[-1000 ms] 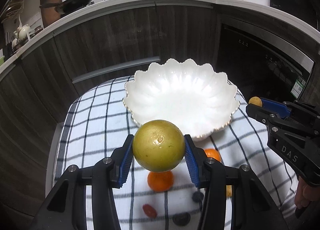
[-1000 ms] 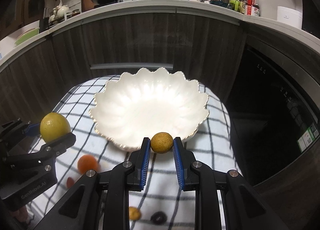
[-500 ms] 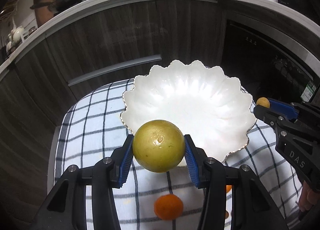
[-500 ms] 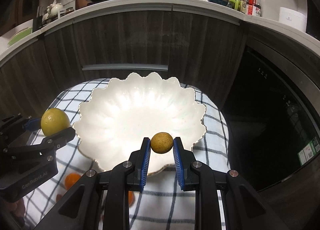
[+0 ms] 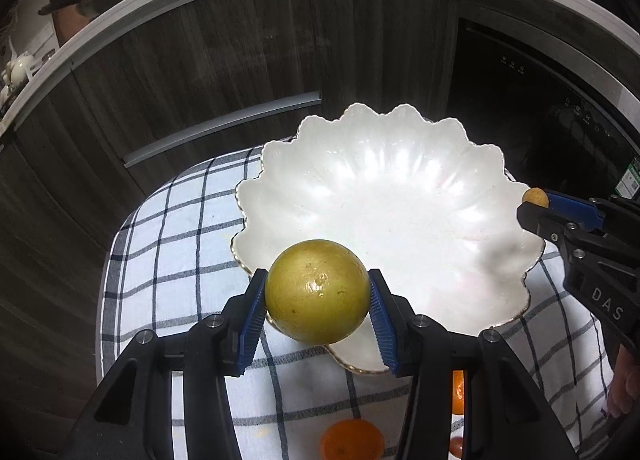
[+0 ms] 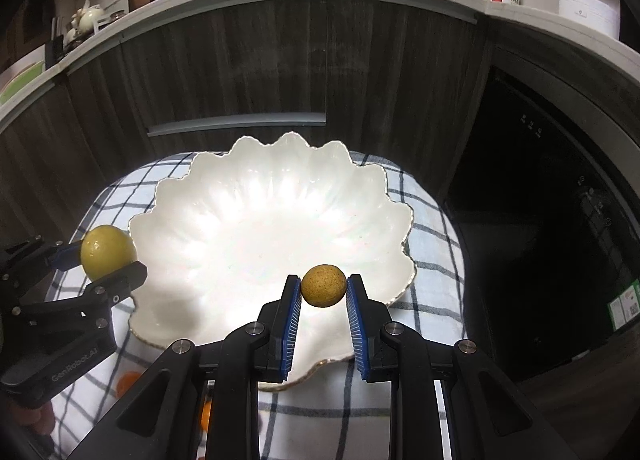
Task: Organize fruits
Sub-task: 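Lift and carry both held fruits over the white scalloped bowl, then open left gripper dropping the grapefruit while right gripper releases the small fruit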
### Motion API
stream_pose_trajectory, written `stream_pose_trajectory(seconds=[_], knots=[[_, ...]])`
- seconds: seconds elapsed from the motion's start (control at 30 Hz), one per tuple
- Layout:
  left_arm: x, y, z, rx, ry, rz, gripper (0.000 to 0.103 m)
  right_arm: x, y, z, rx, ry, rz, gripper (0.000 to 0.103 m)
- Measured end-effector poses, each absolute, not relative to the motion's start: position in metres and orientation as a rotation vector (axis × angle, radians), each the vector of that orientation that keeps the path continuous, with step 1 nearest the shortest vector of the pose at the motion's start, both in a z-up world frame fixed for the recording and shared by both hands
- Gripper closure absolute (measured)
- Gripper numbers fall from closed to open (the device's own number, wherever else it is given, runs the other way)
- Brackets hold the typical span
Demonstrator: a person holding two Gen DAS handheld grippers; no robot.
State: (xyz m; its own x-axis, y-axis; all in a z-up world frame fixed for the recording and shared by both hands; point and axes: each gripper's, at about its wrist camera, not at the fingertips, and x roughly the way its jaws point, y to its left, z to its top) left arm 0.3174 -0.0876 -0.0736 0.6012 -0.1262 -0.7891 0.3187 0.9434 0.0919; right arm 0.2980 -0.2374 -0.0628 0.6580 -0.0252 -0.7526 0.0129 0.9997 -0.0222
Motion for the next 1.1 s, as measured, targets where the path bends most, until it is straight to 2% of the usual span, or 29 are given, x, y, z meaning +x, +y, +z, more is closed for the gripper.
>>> stream_pose_trajectory(seconds=[0.5,0.53,0.57,0.6,0.63,0.67,0.7,0.83,0.93,1.1], knots=[[0.325,-0.090,-0.086,0.203,0.949,-0.266,0.055,0.311,-0.247,-0.083,0.048,0.939,-0.026,0.077],[0.324,-0.091,-0.086,0.206,0.953,-0.265,0.051,0.311,-0.248,-0.082,0.050,0.938,-0.027,0.077],[0.324,-0.091,-0.086,0.210,0.947,-0.262,0.046,0.312,-0.248,-0.081,0.052,0.939,-0.032,0.071],[0.322,-0.091,-0.083,0.209,0.926,-0.258,0.034,0.313,-0.249,-0.081,0.054,0.939,-0.034,0.060],[0.320,-0.090,-0.080,0.207,0.905,-0.253,0.026,0.312,-0.250,-0.080,0.058,0.934,-0.038,0.054],[0.319,-0.090,-0.078,0.207,0.895,-0.249,0.024,0.312,-0.250,-0.080,0.059,0.928,-0.043,0.045],[0.319,-0.089,-0.076,0.206,0.889,-0.246,0.021,0.311,-0.251,-0.079,0.060,0.922,-0.049,0.040],[0.320,-0.086,-0.072,0.197,0.885,-0.229,0.013,0.310,-0.253,-0.076,0.063,0.913,-0.066,0.036],[0.319,-0.083,-0.070,0.191,0.876,-0.216,0.008,0.309,-0.254,-0.074,0.070,0.909,-0.075,0.026],[0.316,-0.079,-0.067,0.185,0.872,-0.197,0.005,0.306,-0.252,-0.071,0.065,0.900,-0.078,0.023]])
